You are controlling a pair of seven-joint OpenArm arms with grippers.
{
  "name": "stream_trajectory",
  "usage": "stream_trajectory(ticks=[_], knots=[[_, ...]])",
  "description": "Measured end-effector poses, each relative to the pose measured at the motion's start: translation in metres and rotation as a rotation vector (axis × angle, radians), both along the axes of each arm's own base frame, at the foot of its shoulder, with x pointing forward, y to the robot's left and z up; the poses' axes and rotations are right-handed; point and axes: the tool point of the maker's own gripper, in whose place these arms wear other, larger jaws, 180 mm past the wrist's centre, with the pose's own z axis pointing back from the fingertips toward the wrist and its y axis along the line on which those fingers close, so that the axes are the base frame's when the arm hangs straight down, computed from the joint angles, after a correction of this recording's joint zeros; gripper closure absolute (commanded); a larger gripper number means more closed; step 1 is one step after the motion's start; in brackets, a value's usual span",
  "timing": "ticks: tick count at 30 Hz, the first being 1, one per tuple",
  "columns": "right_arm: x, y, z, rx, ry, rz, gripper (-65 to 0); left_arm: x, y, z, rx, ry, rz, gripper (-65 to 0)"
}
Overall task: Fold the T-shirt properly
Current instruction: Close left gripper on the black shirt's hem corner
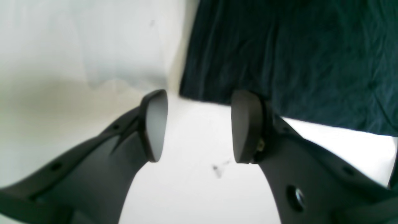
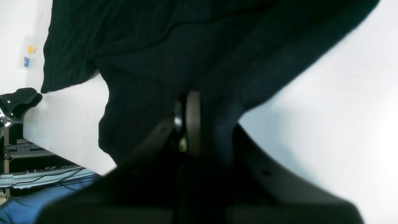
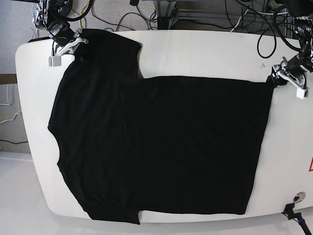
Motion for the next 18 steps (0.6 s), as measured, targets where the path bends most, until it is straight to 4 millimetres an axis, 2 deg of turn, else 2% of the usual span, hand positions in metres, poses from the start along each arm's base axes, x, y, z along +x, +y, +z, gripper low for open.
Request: stream_trajectory(ticks=[5, 7, 9, 12, 18], knots=[[0.000, 0.000, 0.000, 0.000, 0.002, 0.002, 0.0, 0.005, -0.005, 0.000, 0.000, -0.015, -0.008, -28.0], [0.000, 0.001, 0.000, 0.001, 0.002, 0.002, 0.0, 0.011, -0.007, 0.002, 0.003, -0.032, -0.012, -25.0], [0.000, 0.001, 0.000, 0.002, 0.002, 0.002, 0.0, 0.011, -0.010, -0.001, 0.014, -0.028, -0.018, -18.0], [0.000, 0.001, 0.000, 0.001, 0.002, 0.002, 0.0, 0.009, -0.011, -0.007, 0.031, -0.006, -0.030, -0.7], [0.001, 0.002, 0.001, -0.001, -0.001, 0.005, 0.0, 0.007, -0.016, -0.014, 0.046, 0.021, -0.039, 0.0]])
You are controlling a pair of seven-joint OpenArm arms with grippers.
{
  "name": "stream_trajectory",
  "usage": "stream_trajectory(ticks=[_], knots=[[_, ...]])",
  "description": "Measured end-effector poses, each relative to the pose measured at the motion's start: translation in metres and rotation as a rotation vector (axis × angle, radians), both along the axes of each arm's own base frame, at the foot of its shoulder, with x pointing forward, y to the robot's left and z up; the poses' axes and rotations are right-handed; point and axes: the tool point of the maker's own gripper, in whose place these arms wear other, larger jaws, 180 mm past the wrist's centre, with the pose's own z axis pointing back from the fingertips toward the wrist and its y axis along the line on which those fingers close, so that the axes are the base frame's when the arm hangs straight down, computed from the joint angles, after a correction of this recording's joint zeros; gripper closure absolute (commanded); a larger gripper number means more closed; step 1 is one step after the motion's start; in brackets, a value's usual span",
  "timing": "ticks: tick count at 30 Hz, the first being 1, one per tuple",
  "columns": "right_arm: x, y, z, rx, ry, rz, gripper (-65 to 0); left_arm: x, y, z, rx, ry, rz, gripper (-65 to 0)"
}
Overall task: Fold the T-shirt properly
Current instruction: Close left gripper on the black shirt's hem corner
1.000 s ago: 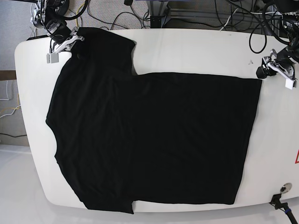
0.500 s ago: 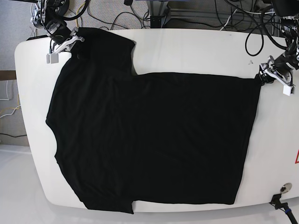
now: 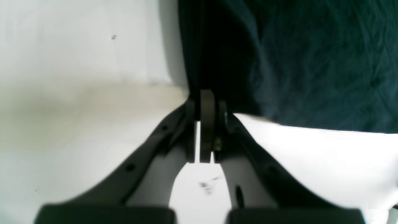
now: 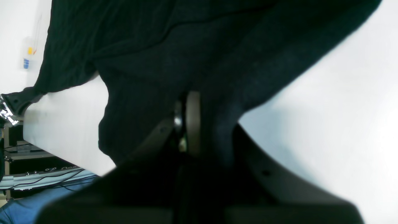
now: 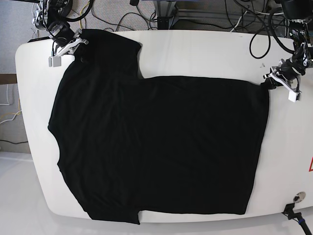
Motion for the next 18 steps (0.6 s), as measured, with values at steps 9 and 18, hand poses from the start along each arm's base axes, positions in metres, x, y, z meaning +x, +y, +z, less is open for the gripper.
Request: stream_trajectory(ticks=[9, 18], knots=[[-0.002, -0.001, -0.001, -0.002, 0.003, -0.003, 0.0, -0.008, -0.002, 0.001, 0.044, 0.011, -0.009, 0.0], [-0.017, -0.007, 0.001, 0.015, 0.023, -0.024, 0.0, -0.017, -0.014, 0.029, 0.072, -0.056, -0.049, 0.0]])
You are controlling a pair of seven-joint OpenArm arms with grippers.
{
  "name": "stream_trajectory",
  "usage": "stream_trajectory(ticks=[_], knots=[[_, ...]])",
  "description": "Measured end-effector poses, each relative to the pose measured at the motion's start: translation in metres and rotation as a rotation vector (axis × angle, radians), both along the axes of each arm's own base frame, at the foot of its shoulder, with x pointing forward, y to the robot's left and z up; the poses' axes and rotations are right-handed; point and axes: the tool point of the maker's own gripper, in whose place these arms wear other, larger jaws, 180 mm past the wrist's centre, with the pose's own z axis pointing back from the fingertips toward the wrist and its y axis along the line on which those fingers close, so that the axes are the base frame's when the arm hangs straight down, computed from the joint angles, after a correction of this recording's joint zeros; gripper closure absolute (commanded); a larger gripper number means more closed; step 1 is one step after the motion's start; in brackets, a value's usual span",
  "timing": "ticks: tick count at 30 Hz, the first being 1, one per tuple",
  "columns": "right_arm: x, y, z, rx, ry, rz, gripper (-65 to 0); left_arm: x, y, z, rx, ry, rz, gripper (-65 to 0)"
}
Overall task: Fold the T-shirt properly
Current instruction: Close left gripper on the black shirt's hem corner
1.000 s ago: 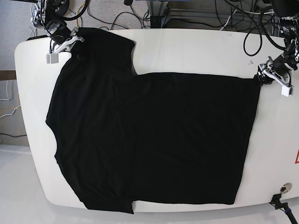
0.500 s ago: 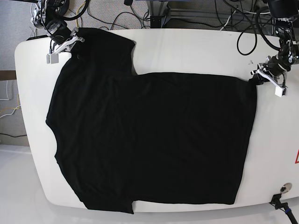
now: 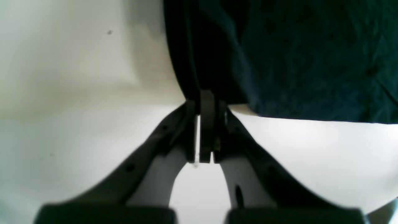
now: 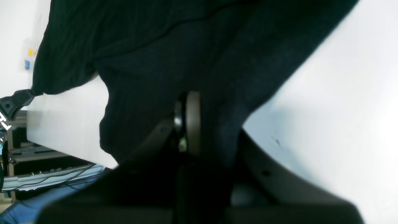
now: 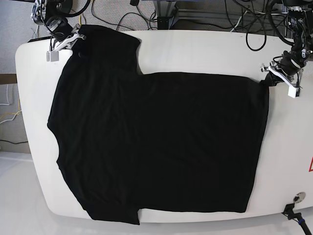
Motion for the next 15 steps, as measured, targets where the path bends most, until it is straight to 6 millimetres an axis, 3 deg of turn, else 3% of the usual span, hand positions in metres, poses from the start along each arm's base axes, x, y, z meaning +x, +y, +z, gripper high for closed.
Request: stream_trajectory(ticks=[8, 15], knots=[[-0.002, 0.001, 0.001, 0.018, 0.005, -0.004, 0.0, -0.011, 0.007, 0.000, 0.003, 0.009, 0.013, 0.0], [-0.006, 0.005, -0.001, 0.038, 0.022, -0.001, 0.0, -0.011, 0.008, -0.003, 0.003, 0.012, 0.011, -16.3]])
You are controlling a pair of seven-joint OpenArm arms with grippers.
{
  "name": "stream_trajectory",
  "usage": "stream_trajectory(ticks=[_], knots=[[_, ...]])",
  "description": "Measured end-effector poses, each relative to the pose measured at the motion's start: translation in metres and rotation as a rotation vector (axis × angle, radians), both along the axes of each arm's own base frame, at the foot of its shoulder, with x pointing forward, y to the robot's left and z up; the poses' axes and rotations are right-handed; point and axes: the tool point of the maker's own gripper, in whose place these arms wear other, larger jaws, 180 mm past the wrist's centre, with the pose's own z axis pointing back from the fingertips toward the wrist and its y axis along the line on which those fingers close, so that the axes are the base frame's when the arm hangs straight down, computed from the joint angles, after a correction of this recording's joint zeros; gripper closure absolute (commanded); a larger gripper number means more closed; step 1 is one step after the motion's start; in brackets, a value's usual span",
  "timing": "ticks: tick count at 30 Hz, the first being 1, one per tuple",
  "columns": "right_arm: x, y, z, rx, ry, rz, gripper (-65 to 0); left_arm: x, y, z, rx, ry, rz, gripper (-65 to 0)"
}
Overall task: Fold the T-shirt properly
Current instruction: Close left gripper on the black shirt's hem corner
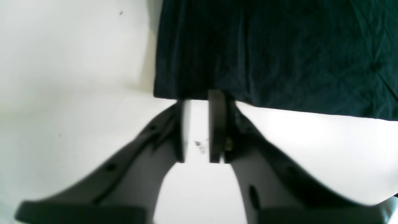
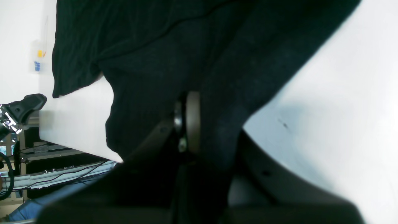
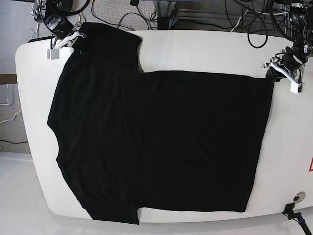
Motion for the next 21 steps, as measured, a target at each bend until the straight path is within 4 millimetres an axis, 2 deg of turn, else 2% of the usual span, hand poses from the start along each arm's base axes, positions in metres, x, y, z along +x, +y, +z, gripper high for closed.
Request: stream_trajectory(ticks=[8, 17, 21], knots=[[-0.004, 0.000, -0.001, 0.005, 0.006, 0.002, 0.0, -0.012, 0.008, -0.019, -0.050, 0.064, 0.048, -36.2], [-0.004, 0.001, 0.000, 0.010, 0.009, 0.006, -0.8, -0.016, 0.014, -0.018, -0.077, 0.085, 0.053, -36.4], [0.013, -0.004, 0.008, -0.007, -0.025, -0.007, -0.8, -0.020, 0.014, -0.020, -0.058, 0.092, 0.044, -36.4]])
